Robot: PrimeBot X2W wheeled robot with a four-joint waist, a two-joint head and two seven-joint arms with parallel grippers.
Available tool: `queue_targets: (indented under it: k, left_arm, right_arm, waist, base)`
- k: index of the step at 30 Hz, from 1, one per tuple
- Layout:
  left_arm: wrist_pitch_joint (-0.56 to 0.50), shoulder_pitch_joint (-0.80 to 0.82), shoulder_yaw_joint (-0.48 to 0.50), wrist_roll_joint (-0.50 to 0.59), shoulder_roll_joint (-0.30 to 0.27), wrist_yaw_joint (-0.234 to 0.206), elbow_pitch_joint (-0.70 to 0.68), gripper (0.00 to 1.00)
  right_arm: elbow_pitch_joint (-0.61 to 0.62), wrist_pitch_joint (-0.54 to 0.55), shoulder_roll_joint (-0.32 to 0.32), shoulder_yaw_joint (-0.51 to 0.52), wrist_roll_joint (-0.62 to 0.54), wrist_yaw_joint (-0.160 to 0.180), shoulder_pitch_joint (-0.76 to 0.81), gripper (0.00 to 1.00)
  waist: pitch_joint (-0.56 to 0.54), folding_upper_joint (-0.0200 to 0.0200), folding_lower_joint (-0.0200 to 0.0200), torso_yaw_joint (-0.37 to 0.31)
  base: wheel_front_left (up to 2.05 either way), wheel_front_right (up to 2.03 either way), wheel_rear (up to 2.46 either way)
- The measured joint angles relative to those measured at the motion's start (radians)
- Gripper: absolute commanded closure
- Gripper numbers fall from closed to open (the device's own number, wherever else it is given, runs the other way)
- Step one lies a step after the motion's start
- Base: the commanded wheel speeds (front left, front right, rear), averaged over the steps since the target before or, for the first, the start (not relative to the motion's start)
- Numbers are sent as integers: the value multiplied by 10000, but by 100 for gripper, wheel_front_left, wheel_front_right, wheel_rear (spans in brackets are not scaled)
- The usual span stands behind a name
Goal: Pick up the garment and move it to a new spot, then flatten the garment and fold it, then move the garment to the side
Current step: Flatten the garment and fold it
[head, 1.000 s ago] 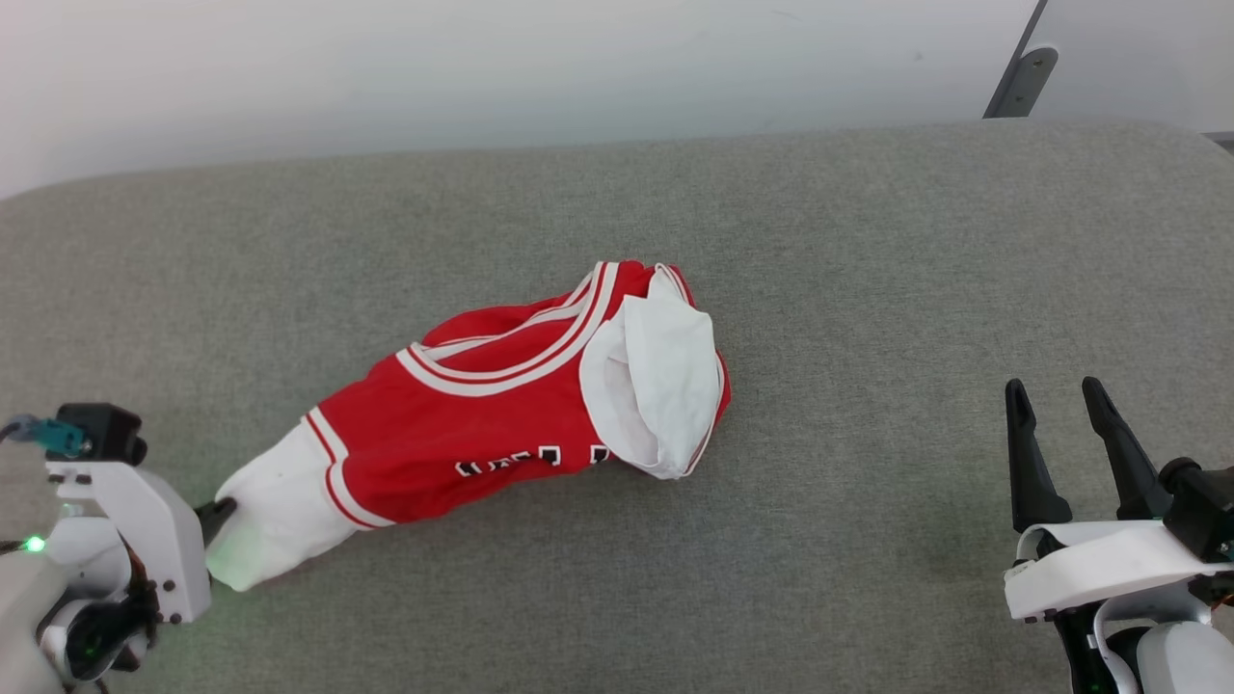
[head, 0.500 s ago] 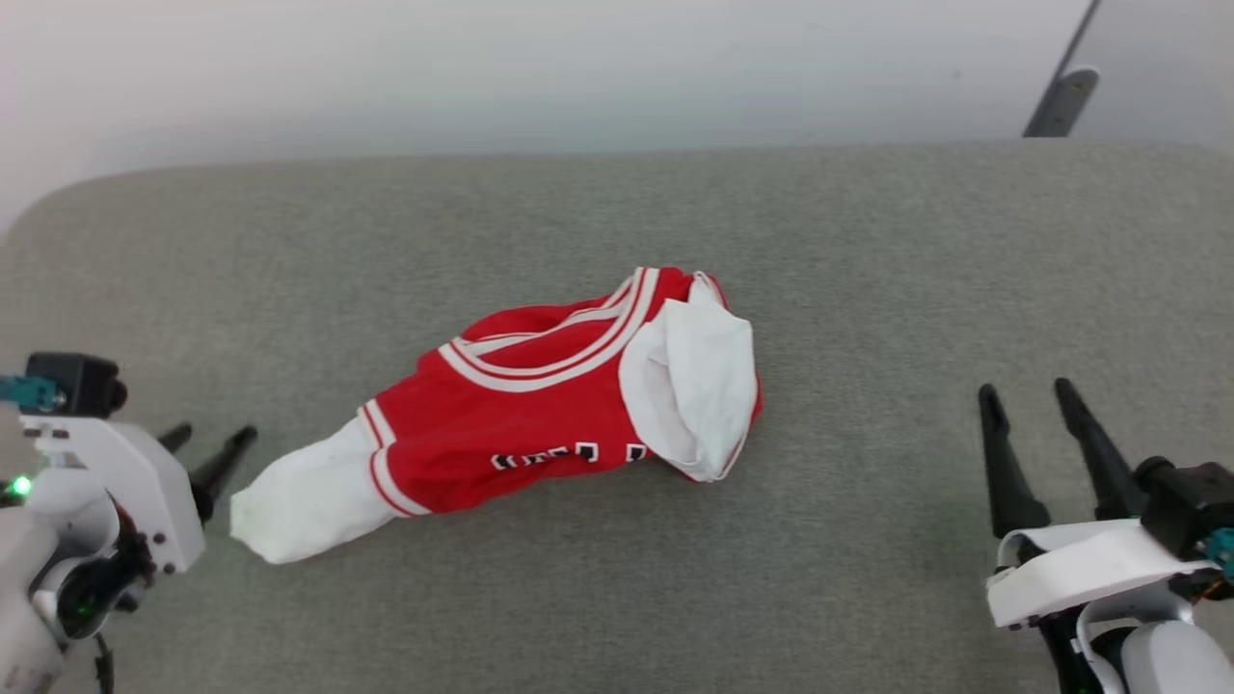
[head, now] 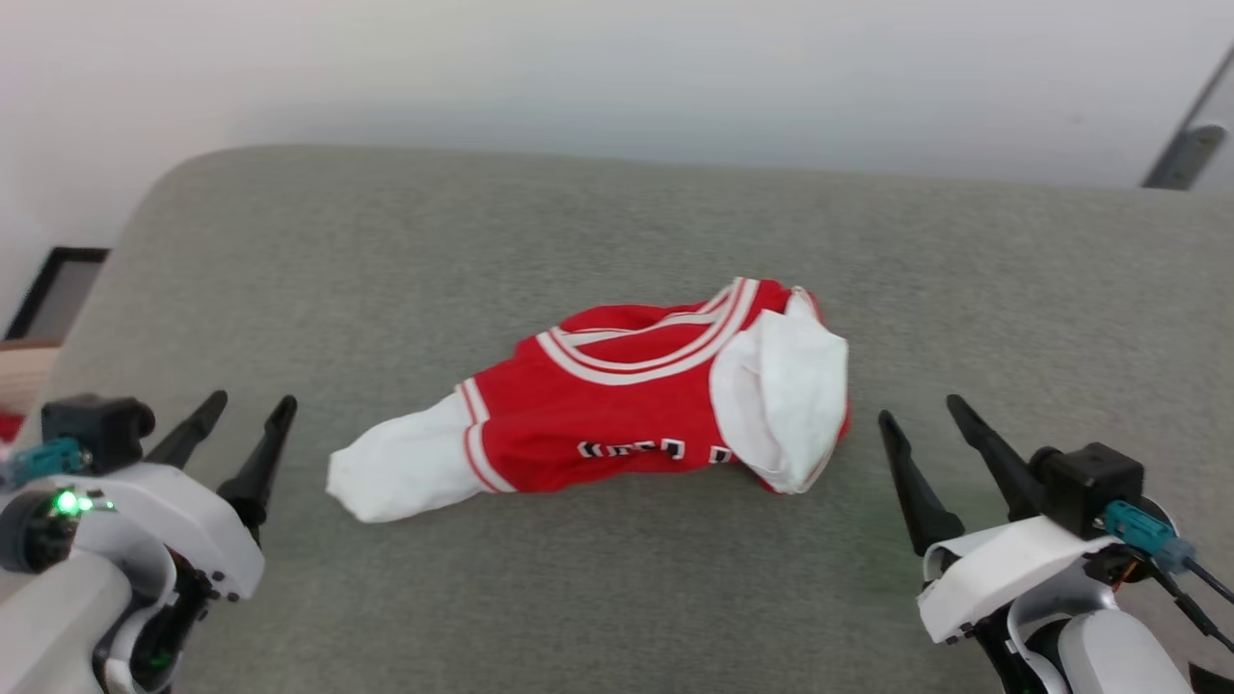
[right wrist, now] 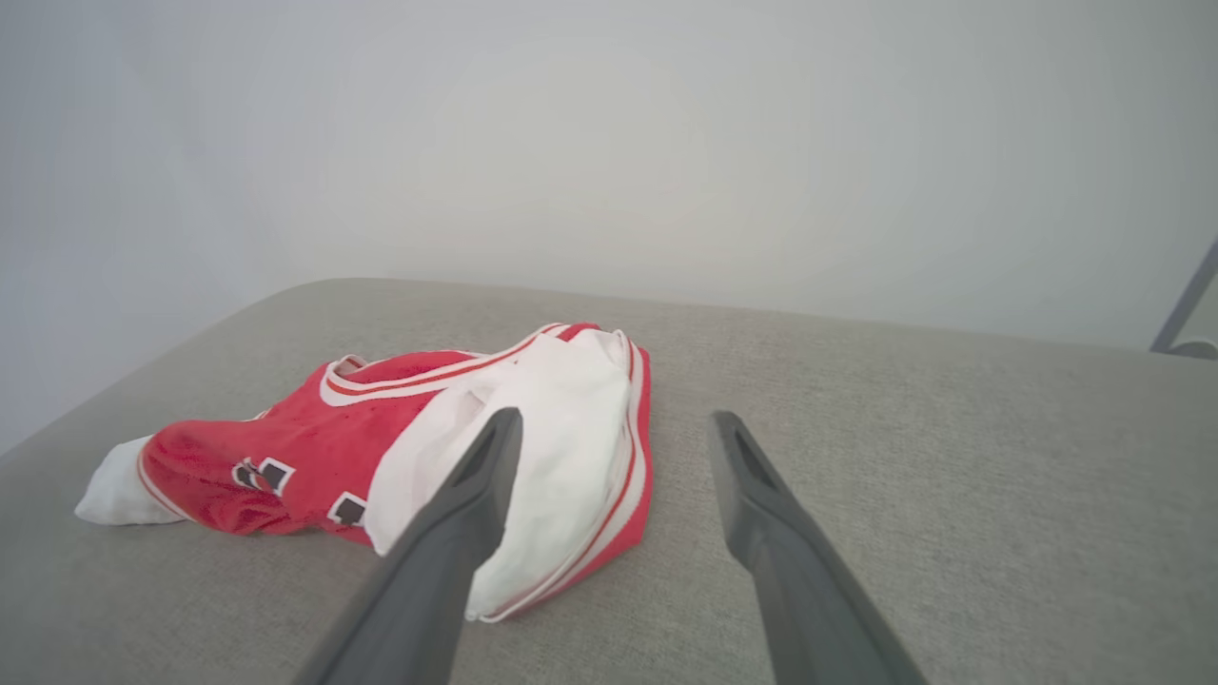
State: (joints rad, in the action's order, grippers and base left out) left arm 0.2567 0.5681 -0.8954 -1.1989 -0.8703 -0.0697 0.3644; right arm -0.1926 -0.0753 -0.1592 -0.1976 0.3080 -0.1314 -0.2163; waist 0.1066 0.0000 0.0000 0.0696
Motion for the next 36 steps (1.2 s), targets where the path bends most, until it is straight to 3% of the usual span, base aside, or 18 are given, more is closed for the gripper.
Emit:
queue_targets:
  k: [3,10,15,23,24,26,36]
  left_arm:
    - [33,-362,577,165,136,-311,-290,0]
    - [50,-2341,3887,2054,1244,-984,-1522,0]
    - [50,-3576,5561,3141,2261,-865,-2136,0]
    - [73,-4408,6863,4153,3555,-134,-2320,0]
    - [73,-4459,6995,4253,3649,-59,-2295,0]
    - [73,-4537,7204,4389,3835,105,-2240,0]
    - [75,-4722,8134,5062,4577,800,-2048,0]
  right_arm:
    - [-75,151,-13,-84,12,0,-84,0]
    - [-395,784,-52,-355,77,0,-441,0]
    - [-729,1392,-90,-428,-10,0,-686,0]
    - [-1365,2109,-48,-190,-593,0,-1011,0]
    - [-1459,2224,-12,-127,-660,0,-1054,55]
    - [-1578,2334,23,-52,-725,0,-1080,100]
    - [-1469,2748,36,155,-734,0,-1312,100]
  waist:
    - [-23,0,0,195]
    - [-41,0,0,875]
    - [18,0,0,1302]
    - [189,0,0,1839]
    - [214,1,0,1885]
    - [272,0,0,1960]
    - [377,0,0,1958]
  base:
    - [0,0,0]
    - [0,0,0]
    - [0,0,0]
    - [0,0,0]
    - [0,0,0]
    - [0,0,0]
    - [0,0,0]
